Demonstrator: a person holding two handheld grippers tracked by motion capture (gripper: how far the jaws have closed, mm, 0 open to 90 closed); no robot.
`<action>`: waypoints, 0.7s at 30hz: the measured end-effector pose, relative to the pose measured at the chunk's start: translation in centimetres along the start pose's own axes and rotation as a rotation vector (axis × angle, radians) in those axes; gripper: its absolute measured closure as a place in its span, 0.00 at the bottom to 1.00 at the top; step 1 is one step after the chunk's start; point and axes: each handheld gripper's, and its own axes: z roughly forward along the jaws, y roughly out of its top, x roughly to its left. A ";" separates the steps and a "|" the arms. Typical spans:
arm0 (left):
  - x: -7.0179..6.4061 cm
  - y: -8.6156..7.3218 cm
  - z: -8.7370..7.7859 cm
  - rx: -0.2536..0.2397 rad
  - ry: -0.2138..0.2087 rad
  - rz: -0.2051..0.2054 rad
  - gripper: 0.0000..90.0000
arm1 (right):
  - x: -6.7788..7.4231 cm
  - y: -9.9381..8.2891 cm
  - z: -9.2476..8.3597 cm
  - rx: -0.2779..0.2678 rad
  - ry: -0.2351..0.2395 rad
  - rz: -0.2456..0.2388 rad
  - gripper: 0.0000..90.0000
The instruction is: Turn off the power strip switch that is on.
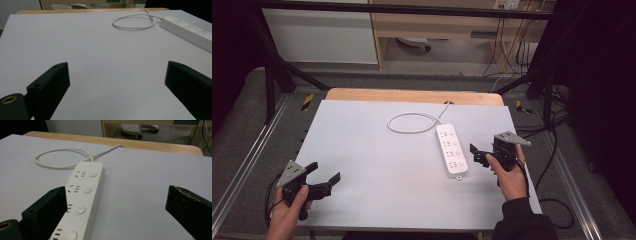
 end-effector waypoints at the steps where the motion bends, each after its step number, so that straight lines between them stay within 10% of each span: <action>1: 0.0 0.0 0.0 0.001 0.000 0.001 0.06 | -0.2 -0.2 -0.2 0.000 -0.004 0.004 0.05; 21: 0.0 0.0 -0.1 -0.002 -0.002 0.007 0.06 | -3.3 -3.8 -3.1 0.032 -0.024 0.041 0.05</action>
